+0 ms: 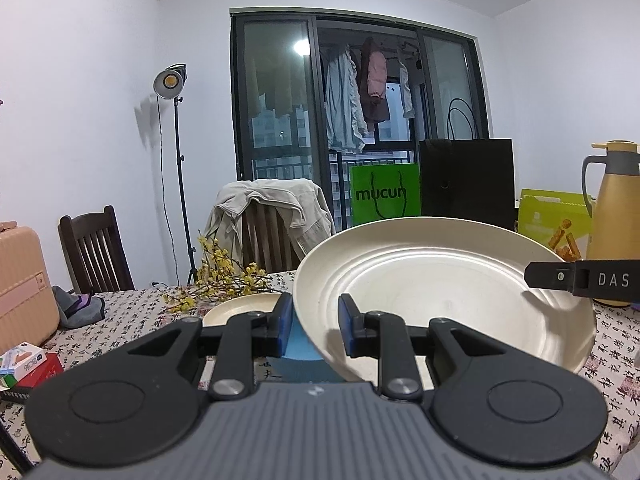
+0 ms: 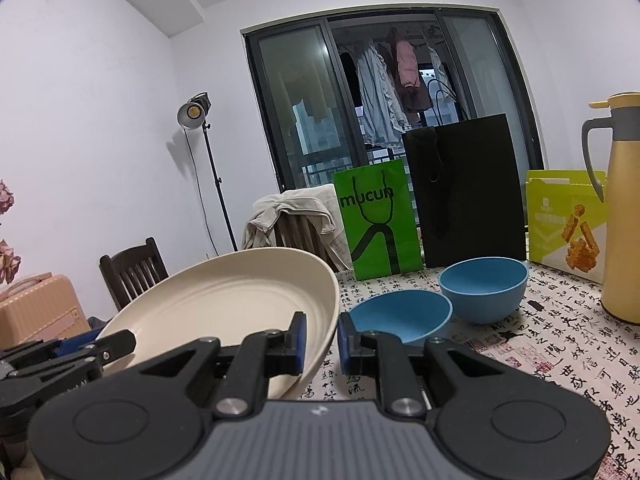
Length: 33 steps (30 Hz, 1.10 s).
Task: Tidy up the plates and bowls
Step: 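Carry the held cream plates past the flowers toward the blue bowls with both tools, then bring the held cream plates beside the blue bowls with both tools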
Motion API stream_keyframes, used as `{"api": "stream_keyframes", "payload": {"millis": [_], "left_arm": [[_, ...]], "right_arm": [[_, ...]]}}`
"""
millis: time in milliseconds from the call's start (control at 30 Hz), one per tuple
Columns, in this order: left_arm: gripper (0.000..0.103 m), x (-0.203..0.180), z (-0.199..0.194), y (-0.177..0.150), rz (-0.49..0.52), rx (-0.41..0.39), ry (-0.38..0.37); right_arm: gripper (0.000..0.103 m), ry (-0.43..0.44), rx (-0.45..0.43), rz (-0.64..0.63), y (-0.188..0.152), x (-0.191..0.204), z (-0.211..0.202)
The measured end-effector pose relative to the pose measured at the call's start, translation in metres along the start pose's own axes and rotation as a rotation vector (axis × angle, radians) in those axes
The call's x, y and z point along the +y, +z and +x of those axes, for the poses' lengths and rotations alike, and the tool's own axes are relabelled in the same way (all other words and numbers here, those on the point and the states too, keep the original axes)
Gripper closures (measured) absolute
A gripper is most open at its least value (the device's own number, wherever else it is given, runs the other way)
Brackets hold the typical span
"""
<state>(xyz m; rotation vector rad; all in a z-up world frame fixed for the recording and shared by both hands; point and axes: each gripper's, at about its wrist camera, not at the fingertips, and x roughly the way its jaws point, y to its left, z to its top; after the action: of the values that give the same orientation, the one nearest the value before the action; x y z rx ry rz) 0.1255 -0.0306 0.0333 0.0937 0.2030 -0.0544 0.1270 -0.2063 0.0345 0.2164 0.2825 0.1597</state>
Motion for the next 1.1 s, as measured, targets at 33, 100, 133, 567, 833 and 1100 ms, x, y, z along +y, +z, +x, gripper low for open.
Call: {"api": "stream_keyframes", "payload": {"millis": [33, 100, 133, 567, 833, 1100], "left_arm": [[0.078, -0.001, -0.001, -0.001, 0.002, 0.001, 0.0], [0.078, -0.002, -0.002, -0.003, 0.004, 0.003, -0.003], [0.078, -0.003, -0.003, -0.004, 0.004, 0.005, -0.005], [0.078, -0.009, -0.011, -0.015, 0.019, 0.025, -0.018], [0.078, -0.013, -0.016, -0.023, 0.028, 0.038, -0.03], [0.078, -0.016, -0.018, -0.032, 0.026, 0.049, -0.032]], "right_arm": [[0.087, -0.001, 0.001, -0.001, -0.001, -0.001, -0.001], [0.087, -0.004, 0.005, 0.0, -0.004, -0.002, -0.003], [0.087, -0.006, 0.006, 0.001, -0.005, -0.002, -0.004], [0.087, -0.021, 0.022, 0.021, -0.018, -0.007, -0.015], [0.087, -0.032, 0.03, 0.028, -0.026, -0.011, -0.02], [0.087, -0.038, 0.047, 0.027, -0.033, -0.014, -0.024]]}}
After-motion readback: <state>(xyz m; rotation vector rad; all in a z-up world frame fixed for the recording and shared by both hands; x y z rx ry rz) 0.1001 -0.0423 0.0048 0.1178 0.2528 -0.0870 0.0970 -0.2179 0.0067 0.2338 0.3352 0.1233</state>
